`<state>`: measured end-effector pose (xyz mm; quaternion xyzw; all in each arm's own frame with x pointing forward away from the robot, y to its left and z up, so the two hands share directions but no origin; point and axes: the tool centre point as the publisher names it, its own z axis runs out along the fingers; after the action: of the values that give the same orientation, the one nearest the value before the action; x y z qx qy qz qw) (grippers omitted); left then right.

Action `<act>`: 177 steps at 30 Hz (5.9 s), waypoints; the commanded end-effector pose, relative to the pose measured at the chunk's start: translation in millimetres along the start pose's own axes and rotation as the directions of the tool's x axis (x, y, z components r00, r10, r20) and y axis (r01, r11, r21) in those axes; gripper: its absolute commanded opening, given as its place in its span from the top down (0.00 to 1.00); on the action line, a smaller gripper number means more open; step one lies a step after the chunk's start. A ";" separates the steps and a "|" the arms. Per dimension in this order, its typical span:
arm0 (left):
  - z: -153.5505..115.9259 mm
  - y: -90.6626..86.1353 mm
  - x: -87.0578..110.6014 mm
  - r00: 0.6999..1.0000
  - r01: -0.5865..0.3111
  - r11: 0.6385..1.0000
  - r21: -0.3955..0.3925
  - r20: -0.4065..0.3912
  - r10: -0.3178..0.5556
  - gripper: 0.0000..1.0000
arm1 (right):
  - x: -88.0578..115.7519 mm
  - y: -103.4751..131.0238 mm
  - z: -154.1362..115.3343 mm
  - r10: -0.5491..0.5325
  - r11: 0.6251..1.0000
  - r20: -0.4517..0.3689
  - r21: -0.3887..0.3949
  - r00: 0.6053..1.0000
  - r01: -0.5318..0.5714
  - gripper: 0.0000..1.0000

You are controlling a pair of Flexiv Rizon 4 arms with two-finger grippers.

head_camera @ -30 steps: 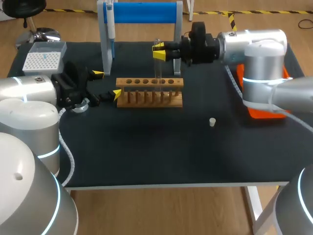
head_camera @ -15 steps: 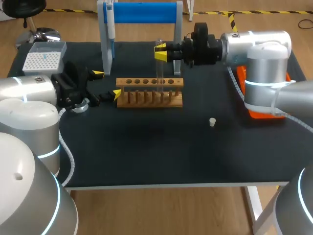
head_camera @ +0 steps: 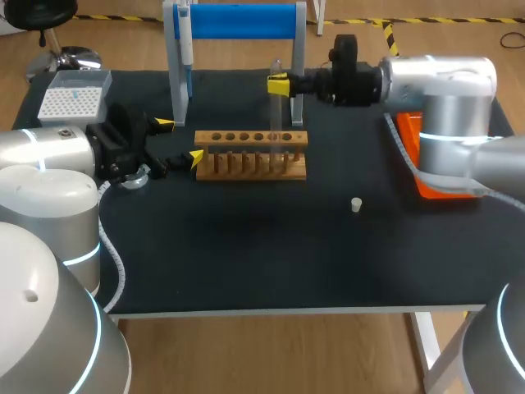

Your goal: Invert the test tube, pick up the pipette, mount the tip to pipette, aspirate from beaker and dispense into the tube, eject the tip, return the pipette, and cap with the stopper.

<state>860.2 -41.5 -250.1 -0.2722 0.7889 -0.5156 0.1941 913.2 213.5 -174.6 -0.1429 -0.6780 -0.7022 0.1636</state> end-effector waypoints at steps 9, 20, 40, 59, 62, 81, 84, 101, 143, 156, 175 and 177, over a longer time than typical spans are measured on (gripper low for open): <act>1.0 0.0 0.2 1.000 0.001 1.000 -0.001 0.001 -0.001 0.00 | -8.7 -8.9 -10.6 0.629 0.777 0.003 -0.009 0.777 -0.629 1.00; 1.0 0.0 0.2 1.000 0.001 1.000 -0.001 0.001 -0.001 0.00 | -7.1 -29.7 -15.9 0.777 0.622 0.032 0.113 0.628 -0.775 1.00; 1.0 0.0 0.2 1.000 0.001 1.000 -0.001 0.001 -0.001 0.00 | -7.4 -37.6 -20.1 0.824 0.557 0.051 0.108 0.564 -0.823 1.00; 1.0 0.0 0.2 1.000 0.001 1.000 -0.001 0.001 -0.001 0.00 | -1.9 -43.8 -17.8 0.857 0.509 0.045 0.084 0.514 -0.856 1.00; 1.0 0.0 0.2 1.000 0.001 1.000 -0.001 0.001 -0.001 0.00 | -1.9 -43.8 -17.8 0.857 0.509 0.045 0.084 0.514 -0.856 1.00; -7.0 -39.8 26.4 0.791 -0.588 0.648 0.484 0.177 0.585 0.00 | -1.9 -43.8 -17.8 0.857 0.509 0.045 0.084 0.514 -0.856 1.00; -10.5 -45.4 31.3 0.722 -0.650 0.532 0.543 0.222 0.656 0.00 | -1.9 -43.8 -17.8 0.857 0.509 0.045 0.084 0.514 -0.856 1.00; -27.8 -62.1 39.9 0.538 -0.771 0.256 0.583 0.381 0.752 0.00 | -1.9 -43.8 -17.8 0.857 0.509 0.045 0.084 0.514 -0.856 1.00; 30.6 -72.5 124.3 -0.288 -0.696 -0.476 0.537 0.398 0.871 0.00 | -1.9 -43.8 -17.8 0.857 0.509 0.045 0.084 0.514 -0.856 1.00; 42.2 -74.2 159.2 -0.196 -0.786 -0.347 0.512 0.326 0.925 0.00 | -1.9 -43.8 -17.8 0.857 0.509 0.045 0.084 0.514 -0.856 1.00; 70.4 -75.7 182.5 -0.154 -0.872 -0.313 0.376 0.396 0.905 0.00 | -1.9 -43.8 -17.8 0.857 0.509 0.045 0.084 0.514 -0.856 1.00; 73.2 -77.1 183.5 -0.162 -0.873 -0.318 0.369 0.396 0.904 0.00 | -1.9 -43.8 -17.8 0.857 0.509 0.045 0.084 0.514 -0.856 1.00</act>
<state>776.0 -222.6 -207.8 0.5269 0.5191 -0.3961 0.5440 896.8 197.6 -216.3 -0.4492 -0.5512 -0.4979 0.4966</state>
